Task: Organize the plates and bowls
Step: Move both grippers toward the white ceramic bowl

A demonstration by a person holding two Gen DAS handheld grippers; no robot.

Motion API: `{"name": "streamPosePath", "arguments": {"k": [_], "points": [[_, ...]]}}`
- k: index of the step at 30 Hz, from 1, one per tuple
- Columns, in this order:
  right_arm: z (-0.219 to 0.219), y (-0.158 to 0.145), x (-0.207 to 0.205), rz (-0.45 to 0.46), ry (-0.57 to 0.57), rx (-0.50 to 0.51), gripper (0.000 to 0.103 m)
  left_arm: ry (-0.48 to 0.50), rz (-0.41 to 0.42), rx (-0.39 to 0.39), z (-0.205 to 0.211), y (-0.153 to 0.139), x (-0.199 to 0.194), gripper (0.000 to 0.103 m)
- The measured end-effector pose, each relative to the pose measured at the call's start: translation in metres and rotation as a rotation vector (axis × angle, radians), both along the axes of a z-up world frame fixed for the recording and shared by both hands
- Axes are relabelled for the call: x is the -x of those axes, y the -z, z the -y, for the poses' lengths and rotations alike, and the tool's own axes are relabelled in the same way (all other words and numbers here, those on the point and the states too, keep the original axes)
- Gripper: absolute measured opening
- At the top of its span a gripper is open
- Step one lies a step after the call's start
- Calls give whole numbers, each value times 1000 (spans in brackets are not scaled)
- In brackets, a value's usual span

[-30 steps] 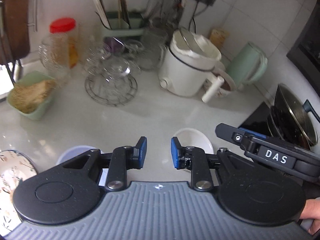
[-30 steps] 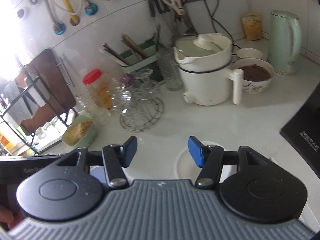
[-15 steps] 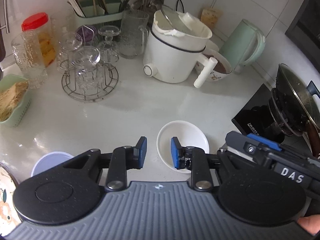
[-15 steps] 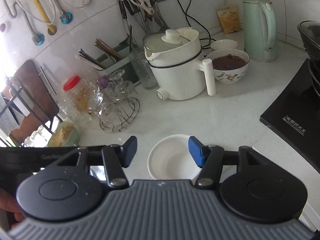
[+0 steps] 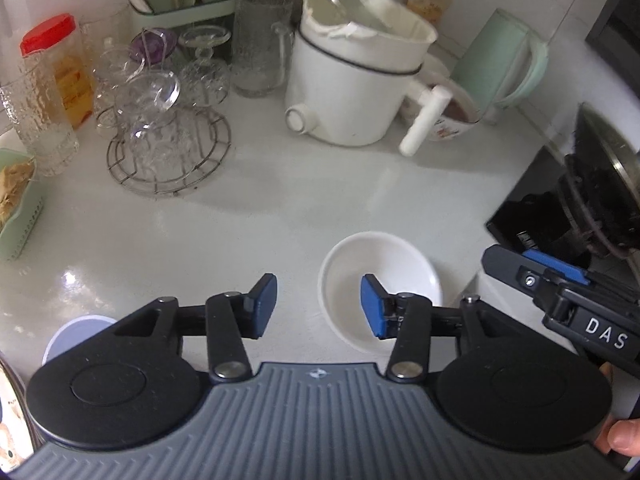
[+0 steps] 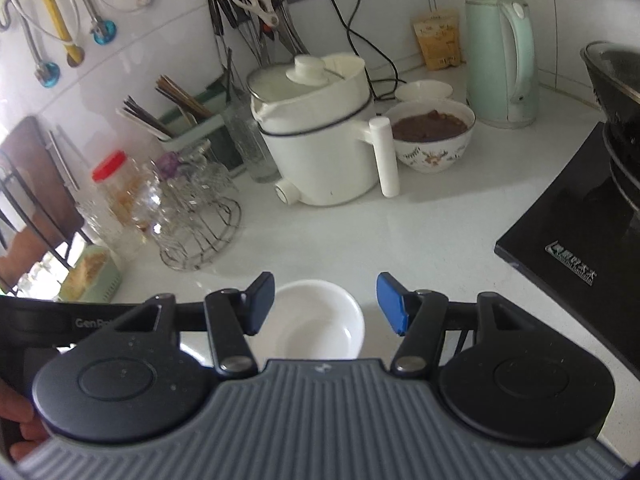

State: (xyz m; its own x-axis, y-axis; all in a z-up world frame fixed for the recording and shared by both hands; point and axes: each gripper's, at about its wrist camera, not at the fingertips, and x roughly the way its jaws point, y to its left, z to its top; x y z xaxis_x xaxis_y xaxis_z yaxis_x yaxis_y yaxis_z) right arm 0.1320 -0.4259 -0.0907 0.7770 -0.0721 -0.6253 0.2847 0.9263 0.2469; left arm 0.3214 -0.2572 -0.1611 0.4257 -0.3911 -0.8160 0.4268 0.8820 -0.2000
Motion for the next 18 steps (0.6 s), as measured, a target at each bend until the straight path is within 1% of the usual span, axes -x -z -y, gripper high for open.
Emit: {"name": "streamPosePath", "arguments": {"k": [3,5,7,9,11,15,18], "points": [[3,10,-4,-5,-4,-9,60,0,-13,-2,1,8,-6,52],[5,16,-7,-12,1,-7,60,7,-15,-16,2,14,-9,52],[6,23,-12,-31,10,-4,60,12,-16,-35,4,17,-12,52],[9,26,-15,-52,21,-5,60,27,-17,-36,7,20,-15,52],[12,28,-17,-64,19,-29,60,21,-17,-39,11,23,-19,52],[14,37,-25,-107,-11,-21,60,17,-39,-34,20,36,-26,52],[14,45,-29,-125,-27,-27,58,13,-82,-21,23,47,-31,52]]}}
